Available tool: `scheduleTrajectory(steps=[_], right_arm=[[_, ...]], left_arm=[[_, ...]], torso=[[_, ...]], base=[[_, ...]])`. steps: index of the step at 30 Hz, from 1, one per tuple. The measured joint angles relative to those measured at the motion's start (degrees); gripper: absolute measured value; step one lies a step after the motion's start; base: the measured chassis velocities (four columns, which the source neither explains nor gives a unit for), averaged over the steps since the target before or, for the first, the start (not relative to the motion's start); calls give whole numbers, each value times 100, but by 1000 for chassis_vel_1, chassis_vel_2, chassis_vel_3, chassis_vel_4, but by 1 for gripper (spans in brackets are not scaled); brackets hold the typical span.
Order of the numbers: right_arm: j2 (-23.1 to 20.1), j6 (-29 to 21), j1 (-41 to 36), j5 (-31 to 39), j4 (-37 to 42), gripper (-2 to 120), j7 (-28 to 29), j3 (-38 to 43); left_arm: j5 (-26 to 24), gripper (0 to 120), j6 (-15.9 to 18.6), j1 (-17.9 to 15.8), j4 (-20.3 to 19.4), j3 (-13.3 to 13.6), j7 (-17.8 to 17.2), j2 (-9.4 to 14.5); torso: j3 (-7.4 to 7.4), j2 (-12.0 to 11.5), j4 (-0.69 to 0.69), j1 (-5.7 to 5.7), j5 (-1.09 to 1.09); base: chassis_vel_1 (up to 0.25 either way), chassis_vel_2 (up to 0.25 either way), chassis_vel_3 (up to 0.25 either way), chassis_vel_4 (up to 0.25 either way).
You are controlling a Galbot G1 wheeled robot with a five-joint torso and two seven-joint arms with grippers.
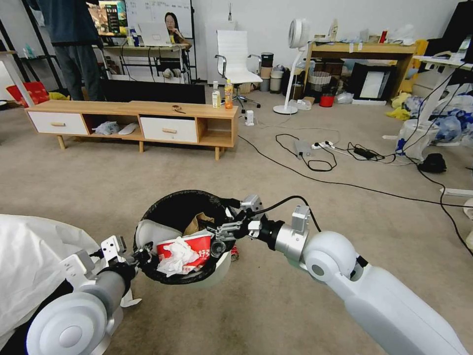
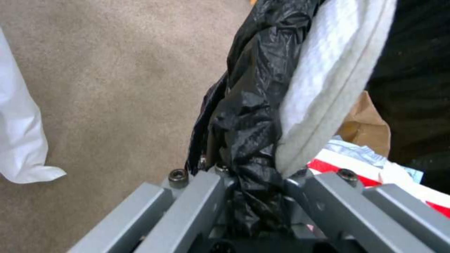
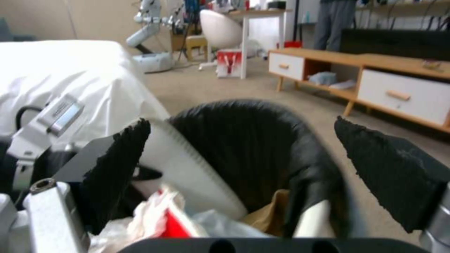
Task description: Pick up the trash bin and place the garbage on the floor into it.
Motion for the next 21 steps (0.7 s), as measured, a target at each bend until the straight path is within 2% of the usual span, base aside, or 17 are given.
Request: scheduleTrajectory(steps=[7,8,11,12,13,15,16,17,18,20,21], right_arm=[[-48,264,-105,-276,102,100,-18,602],[-48,452,-131,-475,109,100,46,782],[-46,554,-166,-693,126,100,277,981],[-43,476,-225,-855,205,100,731,1209],[-43,476,-225,-855,205,100,731,1209],[-55,-210,-447,-798,483,100,2040,1644],[-55,-210,-447,-798,483,100,2040,1644],[-59,-442,-568,-725,554,100,2564,1722],[-59,-442,-568,-725,554,100,2564,1722],[-46,-738,-960,-617,551,100,3620,1713],[-46,-785,-1131,-640,516,100,3811,1686]], left_arm=[[-2,4,0,16,-27,-41,0,13],[-5,4,0,16,-29,-54,0,20],[-9,4,0,16,-34,-65,1,23],[-20,4,0,17,-46,-75,1,25],[-20,4,0,17,-46,-75,1,25],[-28,4,0,-3,-54,-79,17,45],[-28,4,0,-3,-54,-79,17,45],[-28,4,0,-20,-53,-73,28,53],[-28,4,0,-20,-53,-73,28,53],[-9,4,0,-76,-13,-41,67,62],[1,4,0,-90,3,-31,71,66]], torso=[[0,0,0,0,0],[0,0,0,0,0],[0,0,1,0,0],[0,0,0,0,0],[0,0,0,0,0],[0,0,-1,0,0],[0,0,-1,0,0],[0,0,-1,0,0],[0,0,-1,0,0],[0,0,0,0,0],[0,0,0,0,0]], base=[[0,0,0,0],[0,0,0,0],[0,0,0,0],[0,0,0,0],[0,0,0,0],[0,0,0,0],[0,0,0,0],[0,0,0,0],[0,0,0,0],[0,0,0,0],[0,0,0,0]])
